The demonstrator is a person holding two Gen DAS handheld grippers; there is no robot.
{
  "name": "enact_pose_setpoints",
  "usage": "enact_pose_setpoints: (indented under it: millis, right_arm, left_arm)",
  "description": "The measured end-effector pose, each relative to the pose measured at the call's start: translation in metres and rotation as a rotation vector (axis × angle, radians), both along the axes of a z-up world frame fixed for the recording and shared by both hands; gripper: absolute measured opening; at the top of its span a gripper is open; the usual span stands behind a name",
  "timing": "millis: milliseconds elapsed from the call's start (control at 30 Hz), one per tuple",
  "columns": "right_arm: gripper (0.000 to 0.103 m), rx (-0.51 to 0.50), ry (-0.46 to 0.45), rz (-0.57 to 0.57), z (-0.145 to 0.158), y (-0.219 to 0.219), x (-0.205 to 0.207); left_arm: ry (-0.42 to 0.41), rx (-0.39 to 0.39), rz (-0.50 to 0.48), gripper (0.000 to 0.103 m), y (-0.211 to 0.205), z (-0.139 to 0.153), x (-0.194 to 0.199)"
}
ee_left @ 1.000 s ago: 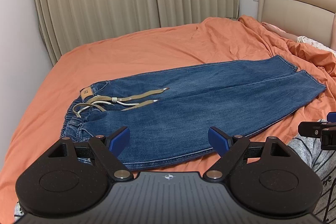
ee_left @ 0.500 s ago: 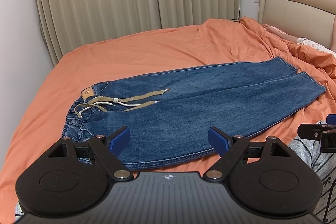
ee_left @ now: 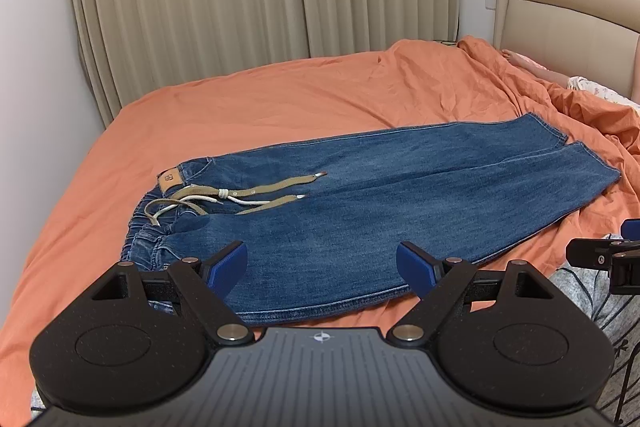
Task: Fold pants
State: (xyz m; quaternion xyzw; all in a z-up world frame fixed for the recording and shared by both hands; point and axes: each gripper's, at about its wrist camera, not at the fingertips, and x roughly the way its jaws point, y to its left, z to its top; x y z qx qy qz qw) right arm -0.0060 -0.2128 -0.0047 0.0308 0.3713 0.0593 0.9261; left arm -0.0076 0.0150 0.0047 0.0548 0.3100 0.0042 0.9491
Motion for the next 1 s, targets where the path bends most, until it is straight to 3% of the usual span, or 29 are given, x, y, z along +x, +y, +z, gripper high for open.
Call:
enact_pose_setpoints:
  millis: [800,1000]
  right_arm:
    - [0.081,-0.003,0.001,0.003,0.004,-0.001,-0.005]
    - [0.081,0.018,-0.016,0.048,0.005,-0.008,0.003]
  left_arm:
    - [0.005,0.002,-0.006,0.098,-0.002,0.004,-0.003]
    - [0.036,0.083,-0.069,0.095,0.003,-0.003,0.009]
